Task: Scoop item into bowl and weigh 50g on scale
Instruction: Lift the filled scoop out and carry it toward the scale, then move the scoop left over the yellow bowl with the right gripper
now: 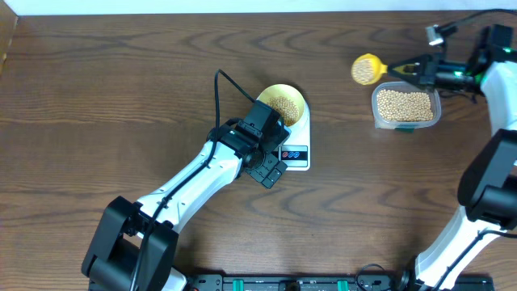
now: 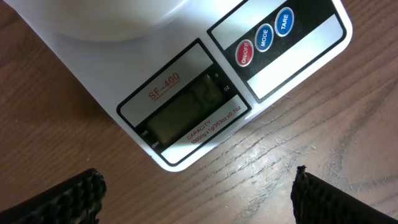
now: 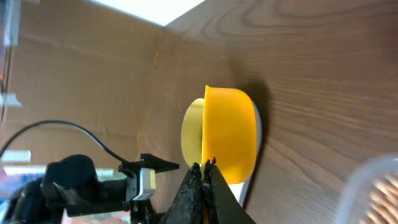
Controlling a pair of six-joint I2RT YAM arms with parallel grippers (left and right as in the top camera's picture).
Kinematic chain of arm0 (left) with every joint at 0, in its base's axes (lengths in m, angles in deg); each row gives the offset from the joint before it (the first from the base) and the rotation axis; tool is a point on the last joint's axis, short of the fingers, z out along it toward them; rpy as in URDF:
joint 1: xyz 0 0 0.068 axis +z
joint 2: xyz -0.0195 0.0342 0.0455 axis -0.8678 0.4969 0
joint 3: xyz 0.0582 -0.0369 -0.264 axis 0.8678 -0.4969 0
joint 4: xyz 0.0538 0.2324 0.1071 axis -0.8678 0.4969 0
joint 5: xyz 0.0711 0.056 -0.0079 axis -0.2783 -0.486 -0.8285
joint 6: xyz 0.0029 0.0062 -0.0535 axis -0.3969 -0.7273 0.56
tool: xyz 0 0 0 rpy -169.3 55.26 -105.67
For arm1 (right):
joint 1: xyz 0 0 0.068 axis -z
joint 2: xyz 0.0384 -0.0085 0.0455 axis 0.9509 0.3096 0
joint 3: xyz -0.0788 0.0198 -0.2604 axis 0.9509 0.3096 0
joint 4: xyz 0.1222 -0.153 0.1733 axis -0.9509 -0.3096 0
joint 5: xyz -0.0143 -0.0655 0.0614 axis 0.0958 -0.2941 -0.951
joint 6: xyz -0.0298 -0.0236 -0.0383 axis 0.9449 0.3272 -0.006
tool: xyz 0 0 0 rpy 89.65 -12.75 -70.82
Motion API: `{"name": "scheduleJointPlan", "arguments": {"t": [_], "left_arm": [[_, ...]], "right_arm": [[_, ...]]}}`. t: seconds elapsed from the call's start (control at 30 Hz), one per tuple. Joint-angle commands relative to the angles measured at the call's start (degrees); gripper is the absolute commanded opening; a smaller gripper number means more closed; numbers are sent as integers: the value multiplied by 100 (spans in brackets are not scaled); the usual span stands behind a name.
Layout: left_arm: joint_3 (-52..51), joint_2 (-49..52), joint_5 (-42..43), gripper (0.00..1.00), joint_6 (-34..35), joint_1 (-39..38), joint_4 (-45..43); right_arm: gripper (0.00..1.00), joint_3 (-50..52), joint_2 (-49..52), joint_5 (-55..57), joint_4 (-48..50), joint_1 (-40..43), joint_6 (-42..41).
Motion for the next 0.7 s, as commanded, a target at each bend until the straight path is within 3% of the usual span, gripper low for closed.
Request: {"name": "scheduleJointPlan", "arguments": {"t": [0.0,0.47,0.67], "left_arm": [[-28,28,-55,98,-96,-13,-2],[-28,28,-55,98,-96,-13,-2],[-28,28,-55,98,-96,-13,-2]], "right_arm": [[1,-11,66,-247,118,-328,-50],[1,-11,66,-221,1051,-1558,-328],[1,-11,66,334,1161,-1941,-328]]}}
